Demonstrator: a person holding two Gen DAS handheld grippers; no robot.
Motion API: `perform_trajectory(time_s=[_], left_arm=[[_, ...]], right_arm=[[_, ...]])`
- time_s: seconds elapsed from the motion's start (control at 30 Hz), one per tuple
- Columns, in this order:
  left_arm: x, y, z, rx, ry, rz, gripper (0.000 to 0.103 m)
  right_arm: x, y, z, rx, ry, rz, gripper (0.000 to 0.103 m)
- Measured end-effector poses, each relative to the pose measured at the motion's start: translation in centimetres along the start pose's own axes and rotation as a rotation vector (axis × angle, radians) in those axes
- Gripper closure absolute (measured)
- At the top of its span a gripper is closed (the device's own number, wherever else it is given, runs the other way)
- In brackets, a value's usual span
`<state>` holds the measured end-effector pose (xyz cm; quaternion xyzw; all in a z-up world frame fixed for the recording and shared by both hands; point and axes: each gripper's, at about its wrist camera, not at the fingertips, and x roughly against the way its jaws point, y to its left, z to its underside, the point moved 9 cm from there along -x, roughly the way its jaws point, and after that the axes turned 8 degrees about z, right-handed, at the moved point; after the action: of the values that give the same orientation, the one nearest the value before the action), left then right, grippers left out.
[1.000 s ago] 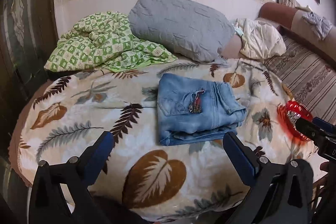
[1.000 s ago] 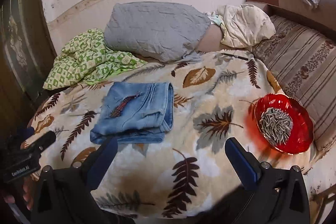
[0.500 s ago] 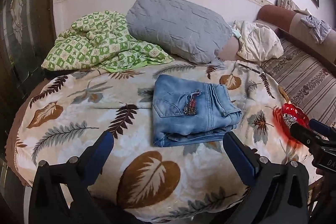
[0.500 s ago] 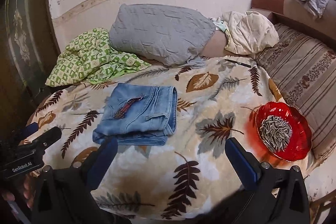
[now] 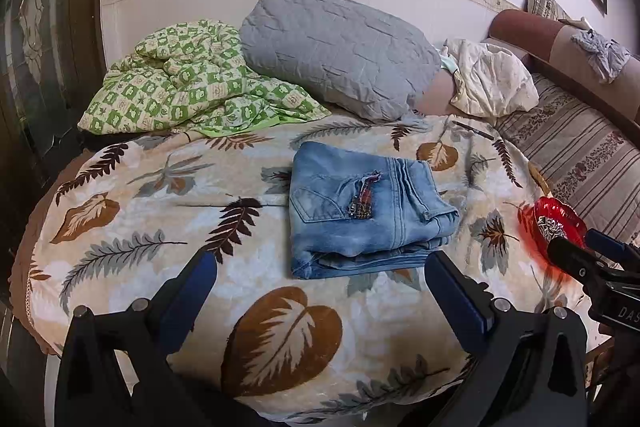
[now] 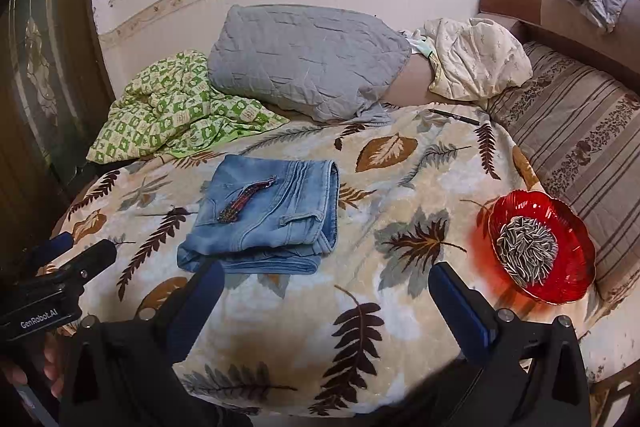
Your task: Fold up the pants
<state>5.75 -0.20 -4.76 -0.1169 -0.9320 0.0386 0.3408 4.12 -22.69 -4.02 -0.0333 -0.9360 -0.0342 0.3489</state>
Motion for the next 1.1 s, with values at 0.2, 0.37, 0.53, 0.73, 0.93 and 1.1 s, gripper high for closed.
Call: perform_trajectory(time_s=[0.2, 0.37, 0.53, 0.73, 0.93, 1.1], left_arm=[[-0.06, -0.04, 0.07, 0.004, 0.002, 0.003, 0.0], [-0.08, -0.04, 0.05, 0.004, 0.001, 0.0, 0.0], [-0.1, -0.14, 0.08, 0.005, 0.004, -0.002, 0.0], [-0.12, -0.26, 0.09, 0.002, 0.007, 0.001, 0.0], [-0.12, -0.4, 0.12, 0.002, 0.007, -0.001, 0.0], [-0.14, -0.27, 0.1, 0.002, 0.006, 0.0, 0.0]], right_arm=[[-0.09, 0.09, 0.0, 0.002, 0.004, 0.001, 0.0], [-0.21, 0.04, 0.03, 0.002, 0.008, 0.002, 0.0], [-0.27, 0.04, 0.03, 0.002, 0.007, 0.002, 0.0], [-0.33, 0.03, 0.06, 0.003, 0.009, 0.003, 0.0], [-0.46, 0.07, 0.14, 0.004, 0.011, 0.001, 0.0], [-0.45, 0.11, 0.12, 0.003, 0.011, 0.003, 0.0]])
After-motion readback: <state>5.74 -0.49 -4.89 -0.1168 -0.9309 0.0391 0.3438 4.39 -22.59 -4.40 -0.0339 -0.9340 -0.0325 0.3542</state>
